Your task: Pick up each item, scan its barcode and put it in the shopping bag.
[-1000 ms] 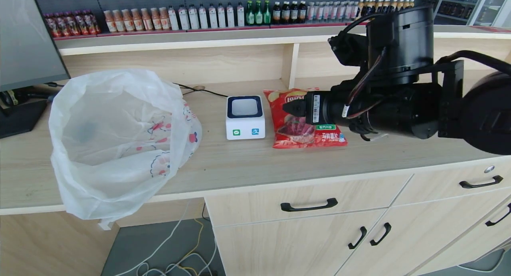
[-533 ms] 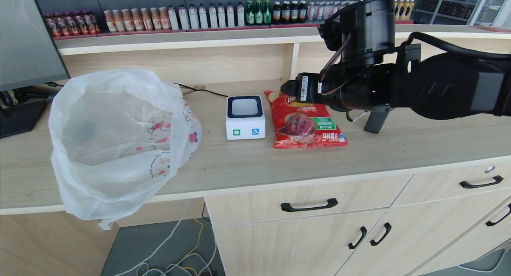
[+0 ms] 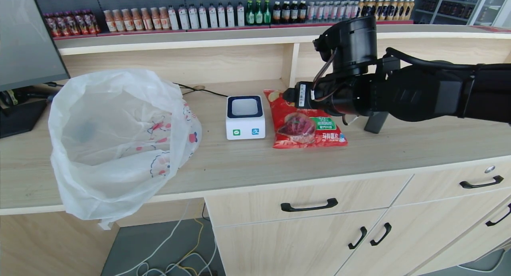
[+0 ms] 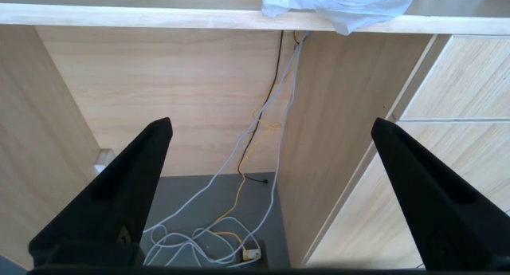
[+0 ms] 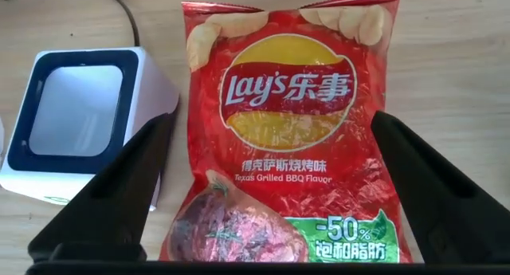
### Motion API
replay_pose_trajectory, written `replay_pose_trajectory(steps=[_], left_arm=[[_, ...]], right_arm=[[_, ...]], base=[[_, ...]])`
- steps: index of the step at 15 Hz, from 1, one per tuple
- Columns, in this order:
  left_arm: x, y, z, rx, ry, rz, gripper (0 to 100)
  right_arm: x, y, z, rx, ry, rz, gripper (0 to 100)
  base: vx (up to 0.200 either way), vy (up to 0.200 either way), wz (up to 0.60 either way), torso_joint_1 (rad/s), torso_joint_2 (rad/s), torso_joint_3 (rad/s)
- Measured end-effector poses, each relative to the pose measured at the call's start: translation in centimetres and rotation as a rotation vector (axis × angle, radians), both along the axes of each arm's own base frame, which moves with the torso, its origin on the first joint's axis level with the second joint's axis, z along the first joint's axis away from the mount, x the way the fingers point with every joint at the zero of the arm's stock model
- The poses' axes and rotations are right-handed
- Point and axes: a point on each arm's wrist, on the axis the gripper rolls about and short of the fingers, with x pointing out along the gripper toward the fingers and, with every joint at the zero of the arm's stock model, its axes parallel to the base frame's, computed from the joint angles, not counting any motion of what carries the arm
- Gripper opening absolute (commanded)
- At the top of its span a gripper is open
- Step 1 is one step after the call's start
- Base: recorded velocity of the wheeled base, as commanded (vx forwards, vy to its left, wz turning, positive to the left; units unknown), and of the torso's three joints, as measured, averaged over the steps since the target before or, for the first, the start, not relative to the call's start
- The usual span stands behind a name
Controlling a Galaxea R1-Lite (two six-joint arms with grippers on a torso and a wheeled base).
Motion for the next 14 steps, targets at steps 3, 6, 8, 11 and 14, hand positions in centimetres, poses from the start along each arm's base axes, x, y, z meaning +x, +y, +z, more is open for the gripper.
replay_pose_trajectory(steps=[3,6,8,11,14], left_arm=[[0.0,0.0,0.0,0.000,0.000,0.000,100],[0.0,0.0,0.0,0.000,0.000,0.000,100],[0.0,0.0,0.0,0.000,0.000,0.000,100],[0.0,0.0,0.0,0.000,0.000,0.000,100],[0.0,0.0,0.0,0.000,0.000,0.000,100]], right_arm=[[0.3,0.1,-0.6,-0.014,0.009,-0.022,100],[0.5,0.3,-1.1,-0.008,0.021,-0.027,100],[0.6,0.3,-1.2,-0.005,0.024,-0.028,100],[0.8,0.4,-1.4,-0.001,0.030,-0.030,100],[0.7,0.8,-1.5,-0.003,0.032,-0.021,100]], base=[[0.000,0.000,0.00,0.000,0.00,0.000],[0.000,0.000,0.00,0.000,0.00,0.000],[0.000,0.000,0.00,0.000,0.00,0.000],[0.000,0.000,0.00,0.000,0.00,0.000],[0.000,0.000,0.00,0.000,0.00,0.000]])
